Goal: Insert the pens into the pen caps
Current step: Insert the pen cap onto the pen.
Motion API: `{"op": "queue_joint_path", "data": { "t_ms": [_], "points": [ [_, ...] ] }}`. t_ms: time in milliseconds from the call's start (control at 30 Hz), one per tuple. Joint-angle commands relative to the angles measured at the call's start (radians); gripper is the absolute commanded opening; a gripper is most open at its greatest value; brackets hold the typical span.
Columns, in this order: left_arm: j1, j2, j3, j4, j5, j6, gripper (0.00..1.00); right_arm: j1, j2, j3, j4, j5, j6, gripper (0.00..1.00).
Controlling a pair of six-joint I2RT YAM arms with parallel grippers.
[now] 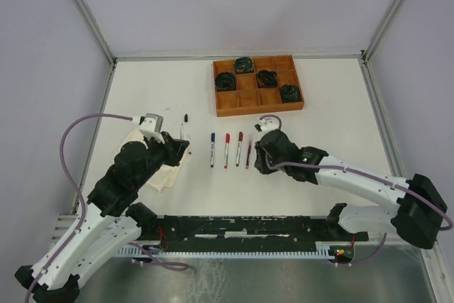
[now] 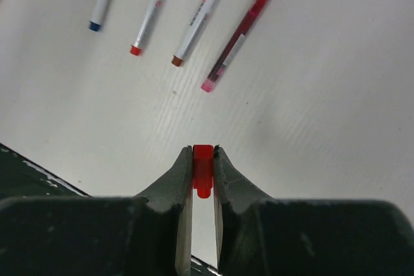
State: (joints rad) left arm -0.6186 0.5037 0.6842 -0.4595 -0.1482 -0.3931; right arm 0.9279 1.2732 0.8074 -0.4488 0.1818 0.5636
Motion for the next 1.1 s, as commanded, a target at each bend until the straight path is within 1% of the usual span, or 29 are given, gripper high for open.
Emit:
{"op": "queue_joint_path", "data": {
  "t_ms": [0,133,267,367,433,567,700,800,967,1067],
  "points": [
    [0.000,0.003,-0.069,0.211,0.150,-0.103,0.03,-0.003,-0.147,-0.099,0.240,-0.001,0.107,0.08],
    [0.000,0.016,-0.121,0.340,0.258,-0.142,0.03,-0.003,-0.257,-0.200,0.443,0.024,0.212,0.05],
    [-0.001,0.040,-0.153,0.438,0.328,-0.196,0.03,-0.003,-0.348,-0.286,0.574,0.110,0.336,0.04],
    [-0.006,0.074,-0.170,0.511,0.381,-0.232,0.03,-0.003,-0.405,-0.364,0.744,0.142,0.416,0.02],
    [-0.020,0.095,-0.179,0.556,0.395,-0.256,0.03,-0.003,-0.433,-0.391,0.804,0.147,0.447,0.02],
    [-0.090,0.141,-0.189,0.632,0.372,-0.280,0.03,-0.003,-0.476,-0.359,0.778,0.117,0.413,0.02],
    [-0.236,0.198,-0.175,0.664,0.268,-0.249,0.03,-0.003,-0.504,-0.331,0.767,0.100,0.388,0.01],
    [-0.313,0.245,-0.164,0.705,0.230,-0.229,0.03,-0.003,-0.528,-0.321,0.789,0.086,0.371,0.01],
    [-0.362,0.305,-0.165,0.806,0.244,-0.224,0.03,-0.003,-0.564,-0.329,0.876,0.090,0.360,0.00],
    [-0.380,0.333,-0.171,0.846,0.278,-0.219,0.03,-0.003,-0.551,-0.340,0.952,0.088,0.368,0.00]
  ]
}}
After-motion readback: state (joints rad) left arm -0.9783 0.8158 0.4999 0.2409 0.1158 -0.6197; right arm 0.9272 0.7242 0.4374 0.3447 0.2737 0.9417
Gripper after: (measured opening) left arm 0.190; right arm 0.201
